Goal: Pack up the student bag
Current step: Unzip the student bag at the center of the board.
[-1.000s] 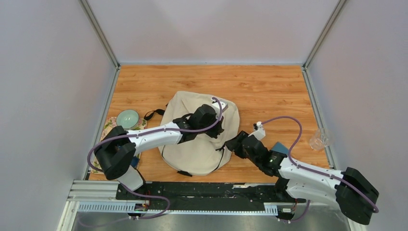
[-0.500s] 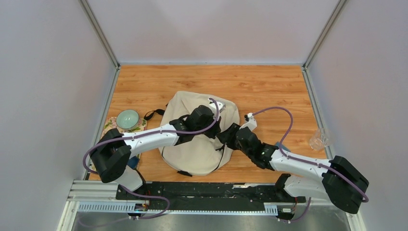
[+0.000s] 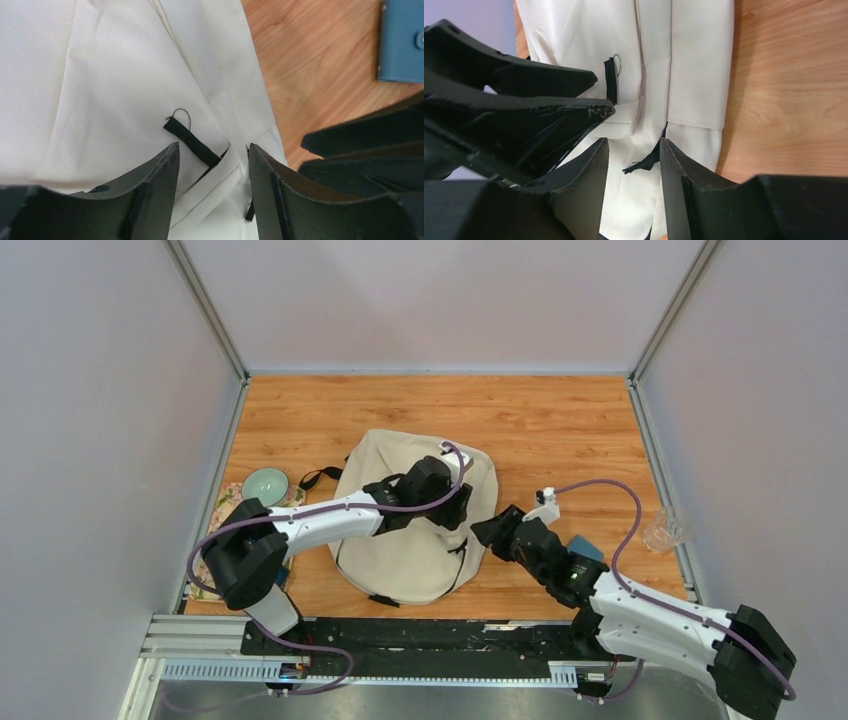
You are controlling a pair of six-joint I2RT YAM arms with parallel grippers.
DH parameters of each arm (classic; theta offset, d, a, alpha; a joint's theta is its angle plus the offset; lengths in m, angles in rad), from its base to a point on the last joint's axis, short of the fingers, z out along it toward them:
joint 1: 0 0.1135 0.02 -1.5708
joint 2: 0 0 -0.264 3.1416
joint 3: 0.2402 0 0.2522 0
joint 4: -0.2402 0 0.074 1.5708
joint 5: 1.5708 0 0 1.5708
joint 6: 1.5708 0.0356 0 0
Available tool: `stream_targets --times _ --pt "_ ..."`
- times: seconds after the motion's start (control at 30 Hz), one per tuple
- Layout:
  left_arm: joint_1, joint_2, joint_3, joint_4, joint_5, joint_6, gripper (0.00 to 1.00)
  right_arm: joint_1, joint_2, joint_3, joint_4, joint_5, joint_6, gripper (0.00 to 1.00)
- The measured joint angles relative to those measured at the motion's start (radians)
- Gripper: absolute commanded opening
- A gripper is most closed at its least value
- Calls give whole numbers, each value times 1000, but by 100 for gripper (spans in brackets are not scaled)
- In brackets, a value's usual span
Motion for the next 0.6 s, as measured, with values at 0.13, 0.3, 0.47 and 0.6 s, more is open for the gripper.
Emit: stream_targets --times 0.13,0.3,0.47,0.6 --pt "0 71 66 -45 -22 5 62 0 -95 -29 -62 12 16 45" --pt "0 151 155 -116 -57 7 61 0 -166 -53 -114 15 32 44" --pt "-1 210 224 -185 -111 9 59 3 -196 -61 -144 18 41 44" --pt "-11 238 256 -227 -151 21 58 5 -199 -61 -150 18 41 44"
